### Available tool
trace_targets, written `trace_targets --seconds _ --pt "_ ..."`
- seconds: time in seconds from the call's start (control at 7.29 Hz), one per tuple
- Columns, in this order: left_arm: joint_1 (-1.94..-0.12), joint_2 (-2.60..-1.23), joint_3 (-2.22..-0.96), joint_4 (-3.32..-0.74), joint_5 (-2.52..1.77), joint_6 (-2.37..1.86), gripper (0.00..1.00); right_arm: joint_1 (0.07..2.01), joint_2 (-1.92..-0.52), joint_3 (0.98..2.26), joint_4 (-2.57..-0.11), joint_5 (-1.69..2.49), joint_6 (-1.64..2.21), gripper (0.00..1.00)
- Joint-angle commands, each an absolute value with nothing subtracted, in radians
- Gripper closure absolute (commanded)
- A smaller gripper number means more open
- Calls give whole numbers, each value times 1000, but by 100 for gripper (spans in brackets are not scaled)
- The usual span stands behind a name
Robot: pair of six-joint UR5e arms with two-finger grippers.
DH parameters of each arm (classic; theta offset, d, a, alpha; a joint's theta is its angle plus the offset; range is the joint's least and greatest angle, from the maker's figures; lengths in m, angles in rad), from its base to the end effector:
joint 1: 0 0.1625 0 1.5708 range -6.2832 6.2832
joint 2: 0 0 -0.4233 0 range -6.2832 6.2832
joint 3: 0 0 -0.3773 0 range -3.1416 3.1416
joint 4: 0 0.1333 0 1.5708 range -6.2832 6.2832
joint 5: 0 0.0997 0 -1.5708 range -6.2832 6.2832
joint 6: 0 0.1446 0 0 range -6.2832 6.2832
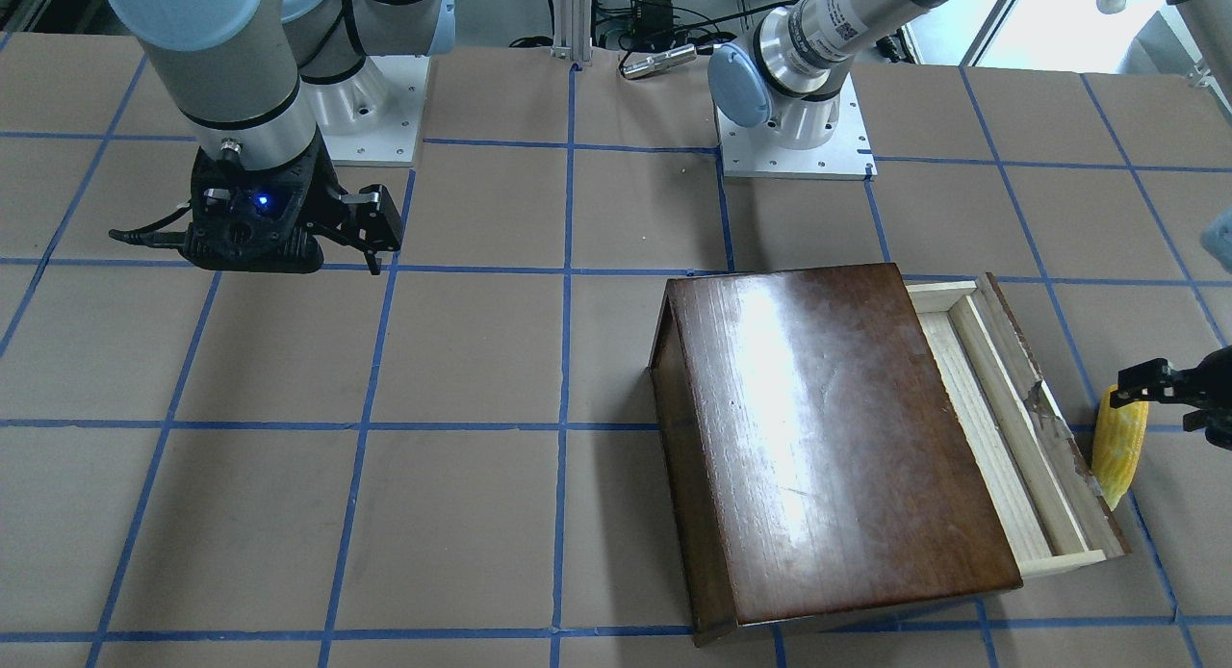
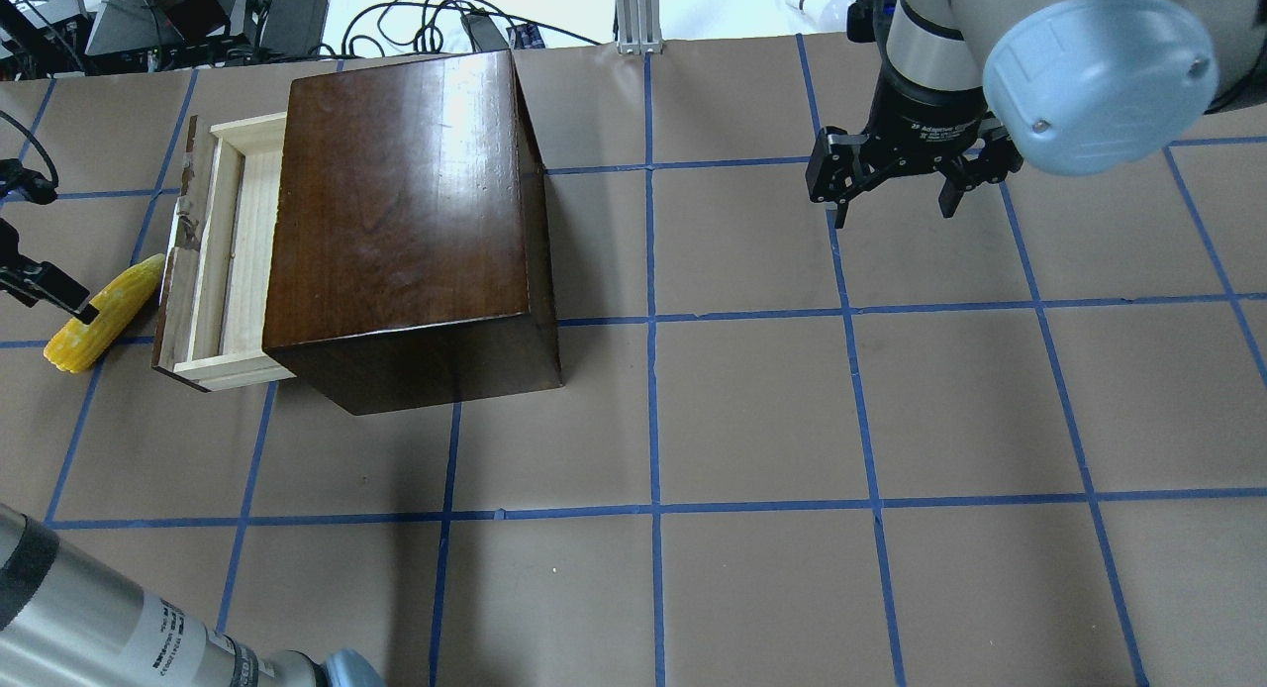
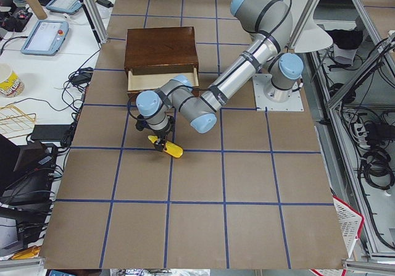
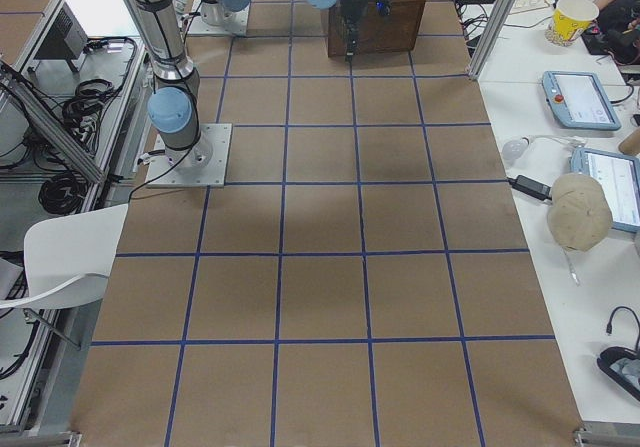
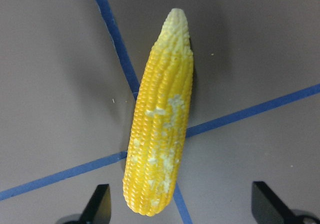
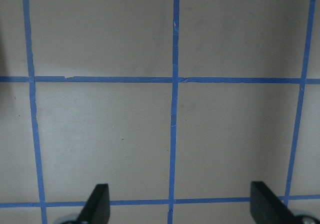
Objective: Open drawer and put corn inside
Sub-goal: 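Release the handle and lower the left gripper onto the yellow corn cob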
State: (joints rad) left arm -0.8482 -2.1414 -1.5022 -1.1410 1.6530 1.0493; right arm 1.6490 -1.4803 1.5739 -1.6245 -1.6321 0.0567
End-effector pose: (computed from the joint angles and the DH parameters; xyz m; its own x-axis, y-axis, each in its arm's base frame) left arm 0.3377 -0.5667 0.1863 -0.9463 0.3226 0.0218 0.3230 0.9403 0.1070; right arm 0.1637 -0.4965 0.4006 -0.9977 -0.0238 0.0634 -0.0216 0.9991 0.0364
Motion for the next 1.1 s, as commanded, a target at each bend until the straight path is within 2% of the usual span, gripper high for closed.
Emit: trace_targets --seconds 0.0,0.27,0.41,0.55,0.69,0.96 --pt "-845 -2177 -1548 -1039 1652 1057 0 1649 -1480 1574 -1624 -1632 57 0" --pt "-845 -2192 -1552 -1037 1652 1057 0 1649 -1480 1574 -1624 -1632 57 0" --pt "-845 -2195 -1551 -1037 1651 1052 13 1649 -1480 1574 -1624 -1631 57 0" --pt "-845 -2195 -1549 -1037 1651 1052 48 1649 -1480 1574 -1624 -1631 57 0" --pt "-845 -2197 -1549 -1037 1651 1048 60 1649 -1480 1574 -1624 -1631 57 0" --pt "-845 -2195 -1548 -1037 1651 1046 100 1649 -1480 1574 -1624 -1631 57 0"
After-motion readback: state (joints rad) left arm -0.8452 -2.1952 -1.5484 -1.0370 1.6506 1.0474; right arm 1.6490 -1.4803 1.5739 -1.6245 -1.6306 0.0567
